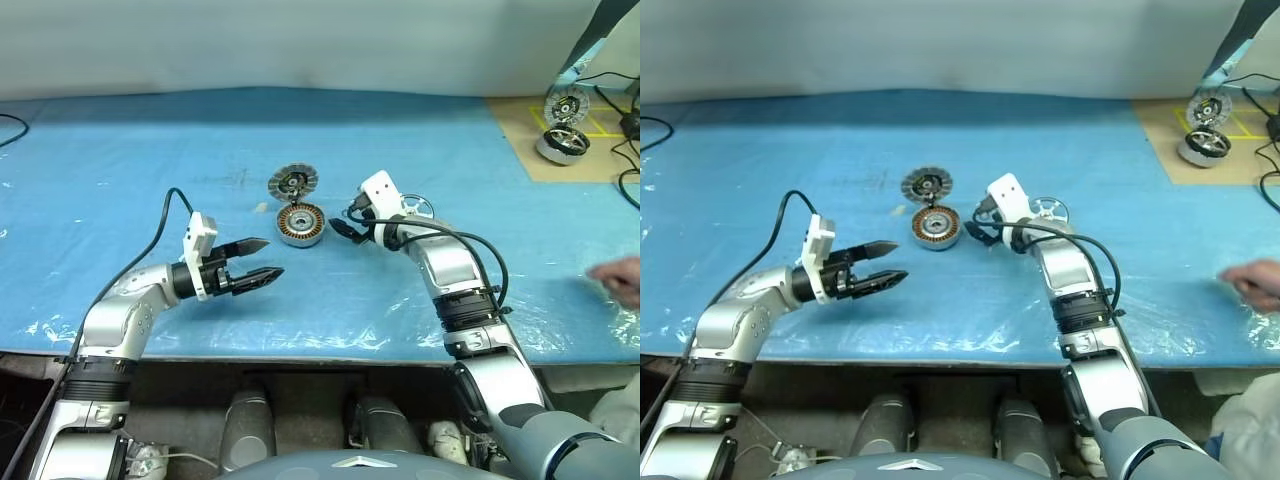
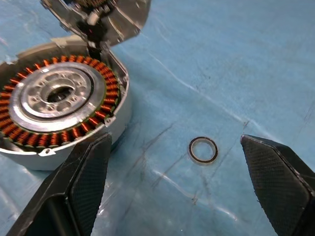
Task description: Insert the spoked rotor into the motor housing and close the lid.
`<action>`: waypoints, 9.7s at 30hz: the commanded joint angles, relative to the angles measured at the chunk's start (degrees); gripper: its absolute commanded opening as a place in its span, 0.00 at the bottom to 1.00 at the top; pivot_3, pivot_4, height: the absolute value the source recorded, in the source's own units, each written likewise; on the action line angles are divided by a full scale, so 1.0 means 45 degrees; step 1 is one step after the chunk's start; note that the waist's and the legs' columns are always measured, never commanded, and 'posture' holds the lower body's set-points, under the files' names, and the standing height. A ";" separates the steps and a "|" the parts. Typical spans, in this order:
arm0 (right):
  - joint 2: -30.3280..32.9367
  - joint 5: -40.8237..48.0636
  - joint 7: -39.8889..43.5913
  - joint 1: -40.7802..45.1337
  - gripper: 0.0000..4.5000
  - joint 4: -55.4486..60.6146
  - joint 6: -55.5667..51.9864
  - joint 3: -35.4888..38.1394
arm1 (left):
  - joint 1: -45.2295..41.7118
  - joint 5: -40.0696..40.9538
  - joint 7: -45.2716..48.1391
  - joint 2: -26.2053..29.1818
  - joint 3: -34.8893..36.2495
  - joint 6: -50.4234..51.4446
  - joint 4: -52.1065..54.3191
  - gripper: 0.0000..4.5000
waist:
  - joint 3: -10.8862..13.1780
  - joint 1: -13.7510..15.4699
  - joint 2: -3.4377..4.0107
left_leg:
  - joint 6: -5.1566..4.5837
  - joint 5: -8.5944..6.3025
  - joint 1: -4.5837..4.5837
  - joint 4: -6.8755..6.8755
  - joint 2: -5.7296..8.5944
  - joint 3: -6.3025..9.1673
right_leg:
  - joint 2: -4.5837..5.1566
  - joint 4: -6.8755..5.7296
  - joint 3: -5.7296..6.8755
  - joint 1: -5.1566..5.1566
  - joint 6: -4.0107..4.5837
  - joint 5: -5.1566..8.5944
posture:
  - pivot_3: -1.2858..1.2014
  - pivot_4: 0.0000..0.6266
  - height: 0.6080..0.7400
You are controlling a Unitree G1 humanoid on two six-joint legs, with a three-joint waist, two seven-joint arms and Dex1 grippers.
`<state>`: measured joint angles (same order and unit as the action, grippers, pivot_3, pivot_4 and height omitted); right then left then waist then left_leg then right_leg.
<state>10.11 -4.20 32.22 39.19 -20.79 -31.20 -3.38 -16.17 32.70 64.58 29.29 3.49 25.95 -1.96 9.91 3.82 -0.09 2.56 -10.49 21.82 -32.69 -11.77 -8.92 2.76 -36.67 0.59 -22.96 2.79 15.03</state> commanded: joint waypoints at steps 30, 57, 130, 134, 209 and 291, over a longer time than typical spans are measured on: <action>0.0097 0.0585 -0.0858 -0.0291 0.98 -0.0169 0.0662 -0.0559 | -0.0160 -0.0357 0.0070 -0.0071 0.0003 -0.1079 -0.0340 1.00 | 0.0000 0.0016 0.0000 | 0.0002 0.0000 0.0004 0.0006 0.0001 -0.0001 | -0.0009 0.0009 0.0007 0.0000 -0.0016 -0.0008 | 0.52 0.24 1.00; -0.2575 -0.0163 -0.5173 0.5762 0.98 -1.1806 0.6349 0.0416 | 0.0312 -0.0433 -0.1176 -0.0225 0.0402 -0.1759 0.0253 1.00 | 0.0002 -0.0359 0.0004 | 0.0002 -0.0001 0.0010 0.0003 -0.0011 -0.0007 | -0.0012 -0.0010 0.0009 -0.0017 0.0016 0.0009 | 0.52 0.24 1.00; -0.1519 -0.0283 -0.3039 0.2127 0.12 -0.7727 0.5017 -0.0407 | -0.0444 -0.0514 -0.0927 -0.0455 0.0215 -0.1650 -0.0293 1.00 | 0.0000 -0.0243 0.0002 | 0.0002 -0.0001 -0.0009 0.0034 -0.0010 -0.0010 | 0.0004 0.0020 0.0005 0.0004 0.0040 0.0026 | 0.52 0.24 1.00; -0.0771 -0.0161 -0.2521 0.1211 0.12 -0.4838 0.4407 -0.0501 | -0.0394 -0.0437 -0.0931 -0.0475 0.0240 -0.1599 -0.0174 1.00 | 0.0001 -0.0183 0.0002 | 0.0002 -0.0001 0.0000 0.0054 -0.0006 -0.0009 | 0.0004 0.0049 0.0008 0.0006 -0.0007 -0.0001 | 0.52 0.24 1.00; -0.1466 0.0020 0.1760 0.2899 0.12 -0.4663 0.4130 -0.2918 | -0.0202 -0.1845 -0.1670 -0.1229 0.0562 -0.5189 -0.3017 1.00 | 0.0005 -0.0275 -0.0003 | 0.0000 0.0000 0.0018 -0.0014 -0.0012 0.0033 | 0.0002 0.0007 0.0043 0.0023 -0.0001 -0.0003 | 0.52 0.24 1.00; -0.1956 0.0928 0.1826 0.2418 0.00 -0.3429 0.3804 -0.2115 | -0.0559 -0.1736 -0.1424 -0.1398 0.0561 -0.4738 -0.2893 1.00 | 0.0006 -0.0284 -0.0003 | 0.0001 0.0000 0.0044 0.0006 -0.0014 0.0031 | 0.0002 0.0019 0.0040 -0.0015 -0.0014 -0.0010 | 0.52 0.24 1.00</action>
<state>1.71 0.12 40.91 49.23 -36.53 -15.33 -12.52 -17.98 23.74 57.92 22.52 5.07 4.81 -17.14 9.94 2.54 -0.11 2.57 -10.49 22.02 -32.66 -11.83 -8.78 2.77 -36.58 0.77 -23.03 2.73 14.99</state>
